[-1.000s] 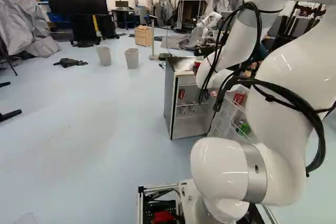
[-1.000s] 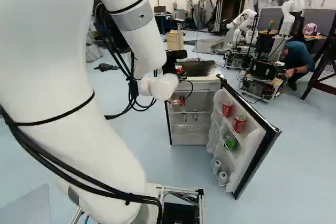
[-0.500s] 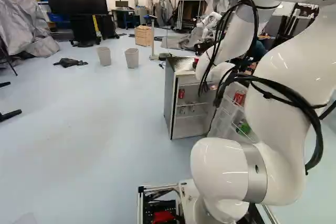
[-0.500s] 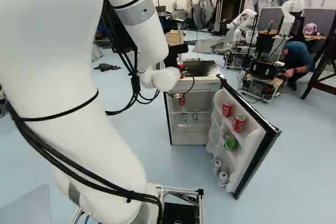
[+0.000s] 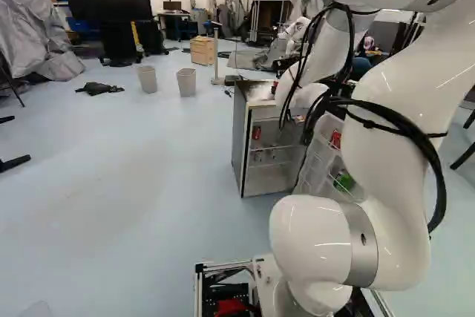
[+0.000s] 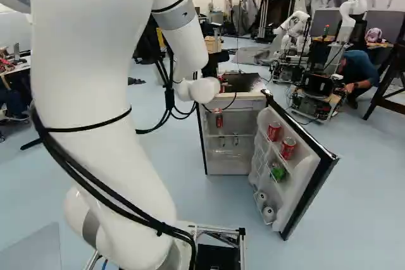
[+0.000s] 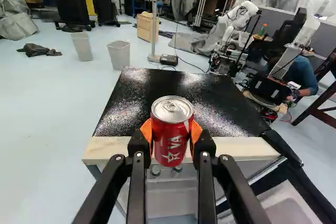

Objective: Grab a drink from the fridge

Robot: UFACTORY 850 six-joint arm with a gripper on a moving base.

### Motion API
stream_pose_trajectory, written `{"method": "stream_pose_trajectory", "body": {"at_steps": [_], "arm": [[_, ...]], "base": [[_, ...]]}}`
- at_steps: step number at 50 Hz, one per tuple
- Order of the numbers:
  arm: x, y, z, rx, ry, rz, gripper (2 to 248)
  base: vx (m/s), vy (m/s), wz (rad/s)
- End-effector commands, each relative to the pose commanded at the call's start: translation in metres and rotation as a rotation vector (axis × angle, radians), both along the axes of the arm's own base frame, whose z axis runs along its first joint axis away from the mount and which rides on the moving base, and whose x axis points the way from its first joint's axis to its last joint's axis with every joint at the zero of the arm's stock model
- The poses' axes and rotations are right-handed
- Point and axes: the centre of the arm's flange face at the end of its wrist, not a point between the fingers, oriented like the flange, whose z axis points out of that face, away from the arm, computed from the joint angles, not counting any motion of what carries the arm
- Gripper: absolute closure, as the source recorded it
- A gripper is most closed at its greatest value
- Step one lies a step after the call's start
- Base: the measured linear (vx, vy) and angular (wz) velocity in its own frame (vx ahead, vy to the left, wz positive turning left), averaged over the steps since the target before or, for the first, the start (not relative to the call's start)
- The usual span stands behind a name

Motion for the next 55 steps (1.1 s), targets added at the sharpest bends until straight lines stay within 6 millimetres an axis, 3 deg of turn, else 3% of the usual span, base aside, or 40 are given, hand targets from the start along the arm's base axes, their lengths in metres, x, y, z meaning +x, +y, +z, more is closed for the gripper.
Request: {"method": "stream_pose_trajectory", "body": {"at_steps": [32,55], "arm": [[0.054,-0.013,-0.005,-0.006,-0.021,0.006,158],[0.094,-0.022,-0.03,-0.003,-0.009,0.01,158]], "base": [[0.0,0.0,0.0],[0.0,0.0,0.0]]}}
